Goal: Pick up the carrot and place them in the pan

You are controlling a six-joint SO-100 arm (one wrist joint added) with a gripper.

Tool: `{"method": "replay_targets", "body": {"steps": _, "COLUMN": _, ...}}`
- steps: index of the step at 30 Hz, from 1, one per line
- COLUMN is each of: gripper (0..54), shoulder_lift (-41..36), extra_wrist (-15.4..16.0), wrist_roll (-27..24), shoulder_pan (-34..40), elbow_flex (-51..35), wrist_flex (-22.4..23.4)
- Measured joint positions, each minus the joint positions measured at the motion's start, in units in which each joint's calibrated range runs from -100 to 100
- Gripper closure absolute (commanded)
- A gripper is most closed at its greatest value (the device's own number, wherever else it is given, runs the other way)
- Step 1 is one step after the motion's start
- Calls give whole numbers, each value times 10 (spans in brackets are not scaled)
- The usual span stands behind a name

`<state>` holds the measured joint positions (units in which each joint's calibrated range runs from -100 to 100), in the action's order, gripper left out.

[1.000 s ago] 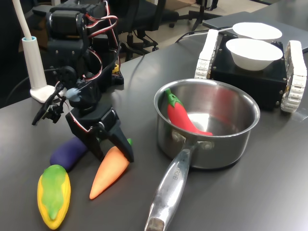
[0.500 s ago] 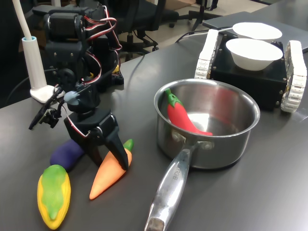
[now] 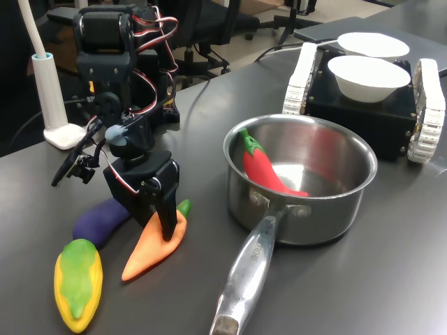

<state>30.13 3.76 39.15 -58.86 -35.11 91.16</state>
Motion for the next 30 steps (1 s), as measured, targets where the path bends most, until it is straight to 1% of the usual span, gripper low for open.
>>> {"method": "replay_targets", "body": {"steps": 4, "gripper": 534, "shoulder_lift": -24, "extra_wrist": 5, "wrist_roll": -5, "shoulder_pan": 0, "elbow_flex": 24, "wrist_flex": -10}}
{"method": "replay_targets", "body": {"steps": 7, "gripper": 534, "shoulder_lift": -45, "extra_wrist": 17, "wrist_roll": -17, "shoulder_pan": -3, "elbow_flex": 48, "wrist_flex": -20}}
{"method": "replay_targets", "body": {"steps": 11, "gripper": 534, "shoulder_lift": -75, "extra_wrist": 31, "wrist_roll": -36, "shoulder_pan": -28, "elbow_flex": 72, "wrist_flex": -25}}
{"method": "replay_targets", "body": {"steps": 15, "gripper": 534, "shoulder_lift": -118, "extra_wrist": 64, "wrist_roll": -65, "shoulder_pan": -72, "elbow_flex": 78, "wrist_flex": -25}}
{"method": "replay_targets", "body": {"steps": 20, "gripper": 534, "shoulder_lift": -174, "extra_wrist": 113, "wrist_roll": -102, "shoulder_pan": -103, "elbow_flex": 78, "wrist_flex": -25}}
{"method": "replay_targets", "body": {"steps": 24, "gripper": 534, "shoulder_lift": -213, "extra_wrist": 139, "wrist_roll": -126, "shoulder_pan": -128, "elbow_flex": 78, "wrist_flex": -25}}
{"method": "replay_targets", "body": {"steps": 30, "gripper": 534, "shoulder_lift": -252, "extra_wrist": 174, "wrist_roll": -160, "shoulder_pan": -144, "elbow_flex": 78, "wrist_flex": -26}}
